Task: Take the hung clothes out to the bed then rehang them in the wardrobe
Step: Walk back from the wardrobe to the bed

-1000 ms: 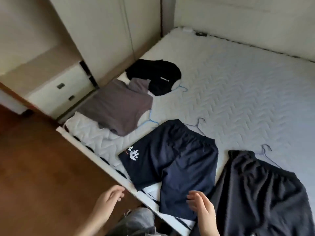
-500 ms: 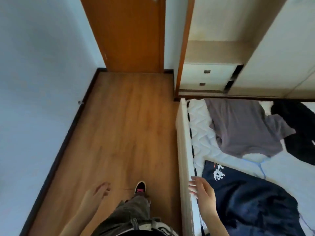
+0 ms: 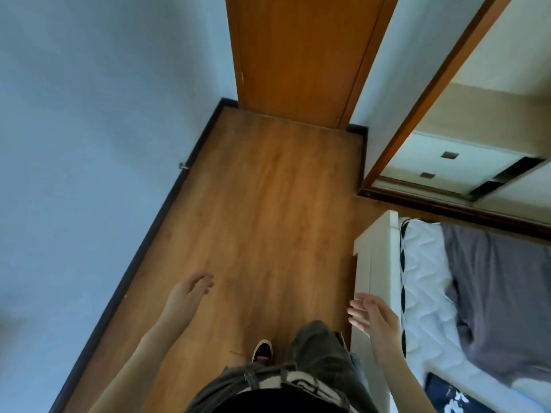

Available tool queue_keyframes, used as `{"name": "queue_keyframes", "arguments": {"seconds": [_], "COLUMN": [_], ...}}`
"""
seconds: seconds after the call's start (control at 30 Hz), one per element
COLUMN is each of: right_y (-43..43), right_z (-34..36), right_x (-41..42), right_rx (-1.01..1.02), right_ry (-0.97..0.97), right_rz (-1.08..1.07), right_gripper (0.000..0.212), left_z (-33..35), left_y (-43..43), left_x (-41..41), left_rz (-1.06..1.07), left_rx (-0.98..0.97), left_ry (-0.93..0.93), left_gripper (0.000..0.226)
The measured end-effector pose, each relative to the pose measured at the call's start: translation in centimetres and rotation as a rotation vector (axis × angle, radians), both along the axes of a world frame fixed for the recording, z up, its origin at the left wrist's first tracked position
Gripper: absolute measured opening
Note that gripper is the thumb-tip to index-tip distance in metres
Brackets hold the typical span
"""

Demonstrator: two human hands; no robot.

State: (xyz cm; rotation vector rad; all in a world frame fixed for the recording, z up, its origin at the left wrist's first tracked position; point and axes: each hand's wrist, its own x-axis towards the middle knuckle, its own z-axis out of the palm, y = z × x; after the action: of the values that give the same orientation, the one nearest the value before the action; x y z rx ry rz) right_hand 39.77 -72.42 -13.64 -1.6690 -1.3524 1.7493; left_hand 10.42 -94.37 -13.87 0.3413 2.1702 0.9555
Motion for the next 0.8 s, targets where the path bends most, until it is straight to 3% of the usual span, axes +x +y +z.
{"name": "queue_keyframes", "arguments": {"seconds": [0.17, 0.33, 0.63, 0.8], "right_y": [8.2, 18.9, 40.3, 48.7], "right_z": [-1.6, -3.4, 0.1, -0.3], "right_x": [-4.0, -9.9, -22.8, -27.6], "right_rx": [-0.082, -0.107, 0.026, -0.005], "right_ry": [-0.012, -0.024, 0.058, 0.114], "right_rz": [-0.124, -0.2, -0.189, -0.37], "right_gripper": [0.021, 0.021, 0.022, 0.022], "left_z": [-0.1, -1.8, 0.5, -0.4], "left_y": [13.0, 24.5, 41.4, 52.3], "left_x": [-5.3, -10.8, -25.4, -32.9], "left_rz": [-0.105, -0.067, -0.105, -0.205], "left_rx": [0.044, 0.039, 0.013, -0.019], "left_ry": [-0.041, -0.117, 0.024, 0.023], "left_gripper": [0.02, 0.021, 0.019, 0.021]}}
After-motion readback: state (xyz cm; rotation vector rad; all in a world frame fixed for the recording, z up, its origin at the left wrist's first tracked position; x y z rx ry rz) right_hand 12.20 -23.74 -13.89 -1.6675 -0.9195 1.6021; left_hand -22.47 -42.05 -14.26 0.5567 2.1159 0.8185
